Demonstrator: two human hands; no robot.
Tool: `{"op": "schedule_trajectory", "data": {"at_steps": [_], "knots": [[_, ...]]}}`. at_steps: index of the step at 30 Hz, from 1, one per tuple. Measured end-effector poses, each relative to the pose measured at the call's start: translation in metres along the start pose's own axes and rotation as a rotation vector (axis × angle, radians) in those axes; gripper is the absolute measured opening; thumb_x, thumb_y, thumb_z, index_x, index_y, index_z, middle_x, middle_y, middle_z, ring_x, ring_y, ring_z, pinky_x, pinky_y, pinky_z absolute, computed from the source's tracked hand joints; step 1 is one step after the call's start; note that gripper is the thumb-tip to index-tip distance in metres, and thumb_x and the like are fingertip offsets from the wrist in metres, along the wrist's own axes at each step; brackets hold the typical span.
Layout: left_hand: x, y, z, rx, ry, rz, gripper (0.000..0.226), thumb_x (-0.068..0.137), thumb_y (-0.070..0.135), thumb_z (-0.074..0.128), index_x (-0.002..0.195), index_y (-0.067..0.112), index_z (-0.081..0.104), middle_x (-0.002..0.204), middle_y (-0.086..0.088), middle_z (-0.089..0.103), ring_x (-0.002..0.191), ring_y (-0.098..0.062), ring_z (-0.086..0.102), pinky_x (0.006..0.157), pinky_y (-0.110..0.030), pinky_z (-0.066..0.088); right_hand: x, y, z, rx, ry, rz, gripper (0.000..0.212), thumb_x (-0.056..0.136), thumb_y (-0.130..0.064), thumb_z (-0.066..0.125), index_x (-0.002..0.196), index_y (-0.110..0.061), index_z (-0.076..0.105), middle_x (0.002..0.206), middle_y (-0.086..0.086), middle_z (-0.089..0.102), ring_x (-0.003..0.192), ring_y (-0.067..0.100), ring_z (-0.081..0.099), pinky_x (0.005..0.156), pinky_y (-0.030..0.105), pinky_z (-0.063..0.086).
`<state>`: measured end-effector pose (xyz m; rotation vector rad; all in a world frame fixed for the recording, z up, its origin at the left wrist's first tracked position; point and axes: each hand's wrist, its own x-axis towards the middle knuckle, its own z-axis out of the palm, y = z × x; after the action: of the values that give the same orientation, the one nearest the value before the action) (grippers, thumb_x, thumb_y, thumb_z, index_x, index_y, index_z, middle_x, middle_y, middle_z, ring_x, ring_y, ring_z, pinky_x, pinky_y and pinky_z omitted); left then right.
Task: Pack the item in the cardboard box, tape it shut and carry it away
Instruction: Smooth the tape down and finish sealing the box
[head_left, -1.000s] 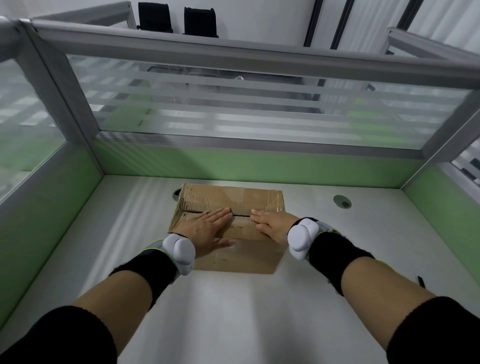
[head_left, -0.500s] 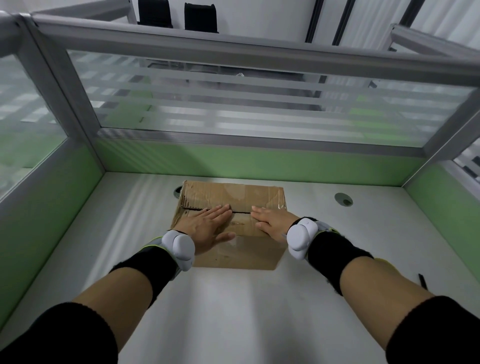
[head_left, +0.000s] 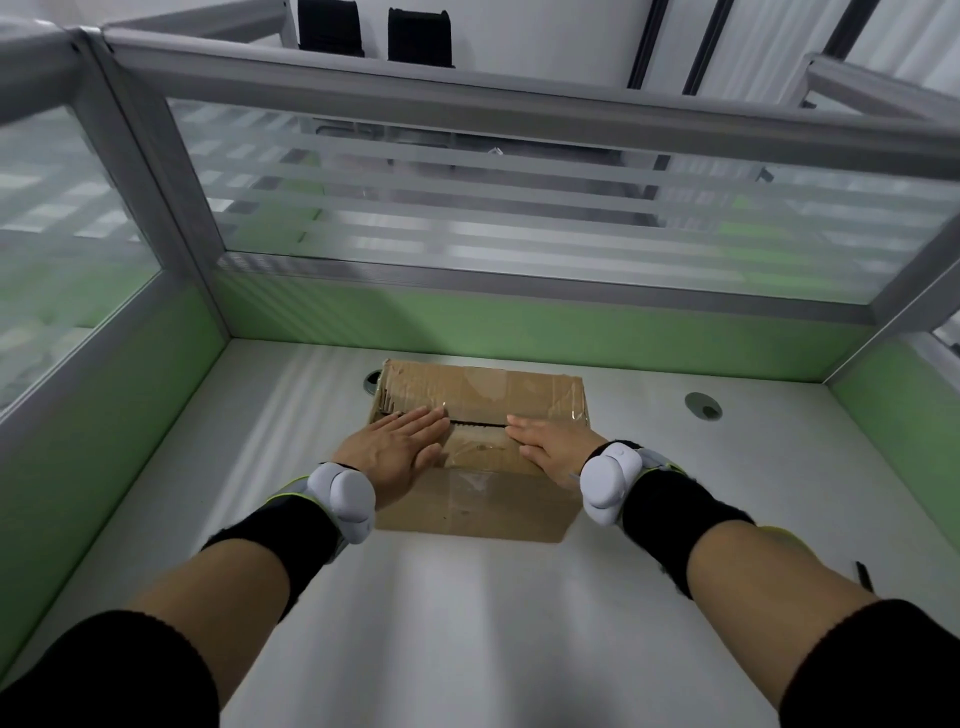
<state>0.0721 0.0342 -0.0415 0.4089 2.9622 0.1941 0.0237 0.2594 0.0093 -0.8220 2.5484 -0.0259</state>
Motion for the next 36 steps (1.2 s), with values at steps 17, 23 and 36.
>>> {"op": "schedule_trajectory", "data": {"at_steps": [17, 23, 36], "knots": [[-0.007, -0.014, -0.011, 0.036, 0.032, -0.013, 0.053, 0.099, 0.041, 0.02, 0.147, 0.022, 0.014, 0.157, 0.007, 0.009, 0.145, -0.007, 0.007, 0.116, -0.02, 0.002, 0.002, -0.003, -0.004, -0.034, -0.02, -0.024, 0.046, 0.102, -0.017, 0.027, 0.149, -0.016, 0.022, 0.16, -0.003, 0.012, 0.146, 0.01, 0.016, 0.115, 0.022, 0.012], [-0.019, -0.028, -0.011, -0.075, 0.019, -0.103, 0.053, 0.098, 0.04, 0.024, 0.147, 0.021, 0.015, 0.157, 0.007, 0.007, 0.145, -0.006, 0.003, 0.116, -0.022, 0.006, 0.002, -0.005, -0.003, -0.043, -0.014, -0.012, 0.046, 0.103, -0.017, 0.026, 0.149, -0.015, 0.021, 0.16, -0.001, 0.01, 0.146, 0.011, 0.016, 0.113, 0.021, 0.011], [-0.021, -0.018, -0.011, -0.138, 0.036, -0.08, 0.053, 0.099, 0.034, 0.027, 0.147, 0.012, 0.016, 0.158, -0.001, 0.007, 0.145, -0.01, 0.002, 0.114, -0.018, 0.001, 0.01, -0.025, -0.002, -0.031, 0.001, -0.038, 0.046, 0.102, -0.017, 0.027, 0.148, -0.015, 0.023, 0.16, -0.002, 0.013, 0.146, 0.011, 0.017, 0.116, 0.023, 0.013]]}}
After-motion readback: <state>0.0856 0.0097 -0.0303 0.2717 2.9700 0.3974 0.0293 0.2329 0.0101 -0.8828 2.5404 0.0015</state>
